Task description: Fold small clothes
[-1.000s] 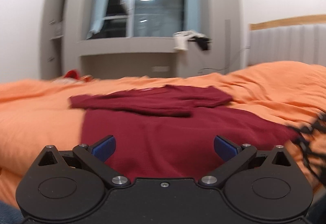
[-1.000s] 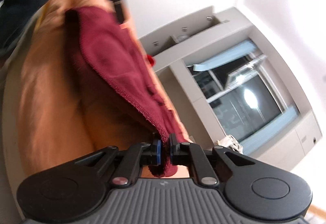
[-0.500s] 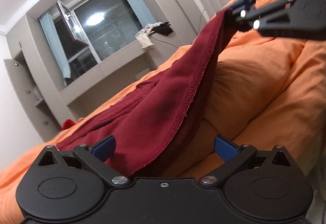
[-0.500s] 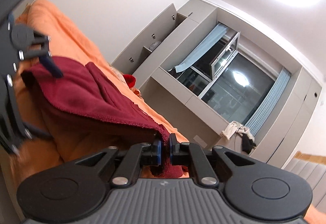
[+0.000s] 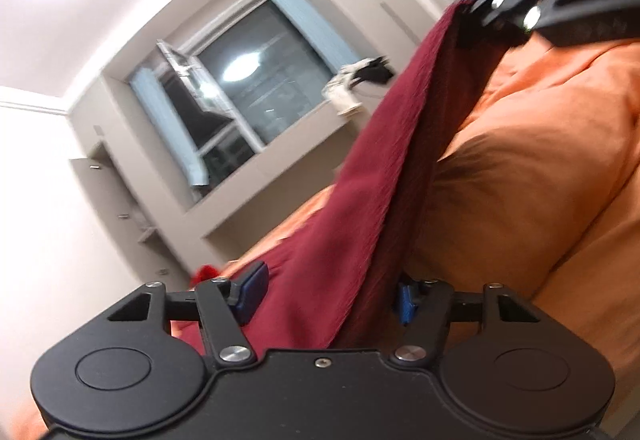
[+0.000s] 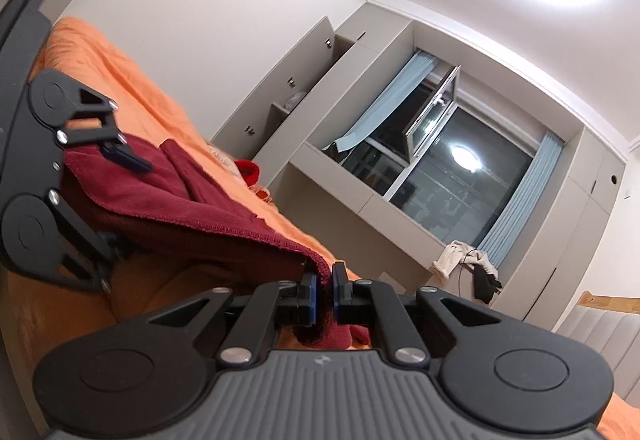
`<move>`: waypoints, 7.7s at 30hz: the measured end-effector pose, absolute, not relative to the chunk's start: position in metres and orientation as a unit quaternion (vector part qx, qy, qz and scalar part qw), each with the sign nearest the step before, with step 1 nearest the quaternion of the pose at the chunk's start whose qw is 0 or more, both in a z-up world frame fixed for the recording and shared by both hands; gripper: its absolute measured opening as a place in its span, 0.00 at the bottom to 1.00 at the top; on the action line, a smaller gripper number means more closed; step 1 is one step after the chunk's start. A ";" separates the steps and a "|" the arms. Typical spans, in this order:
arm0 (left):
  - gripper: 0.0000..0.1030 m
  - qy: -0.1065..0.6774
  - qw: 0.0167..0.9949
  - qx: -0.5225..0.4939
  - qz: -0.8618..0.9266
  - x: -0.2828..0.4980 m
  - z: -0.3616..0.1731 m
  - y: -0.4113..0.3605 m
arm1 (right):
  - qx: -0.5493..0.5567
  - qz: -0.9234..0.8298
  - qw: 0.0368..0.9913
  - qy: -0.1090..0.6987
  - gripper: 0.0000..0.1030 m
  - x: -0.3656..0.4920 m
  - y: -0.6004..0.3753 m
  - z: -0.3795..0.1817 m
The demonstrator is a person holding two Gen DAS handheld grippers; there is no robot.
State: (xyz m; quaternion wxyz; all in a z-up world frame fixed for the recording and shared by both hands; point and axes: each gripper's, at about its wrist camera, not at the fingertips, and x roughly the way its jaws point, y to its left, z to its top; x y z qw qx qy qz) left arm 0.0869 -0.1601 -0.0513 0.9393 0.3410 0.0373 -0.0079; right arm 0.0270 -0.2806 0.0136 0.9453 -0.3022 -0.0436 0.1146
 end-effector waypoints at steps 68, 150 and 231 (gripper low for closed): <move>0.05 -0.003 0.988 0.151 0.039 0.043 0.162 -0.024 | -0.318 0.017 0.941 -0.117 0.06 0.088 -0.270 0.109; 0.99 0.194 0.972 -0.100 0.085 0.190 0.053 0.078 | -0.063 0.131 0.980 0.133 1.00 0.254 -0.257 0.064; 0.99 0.260 0.925 -0.275 0.022 0.275 0.004 0.053 | -0.146 0.162 0.968 0.125 1.00 0.239 -0.184 0.001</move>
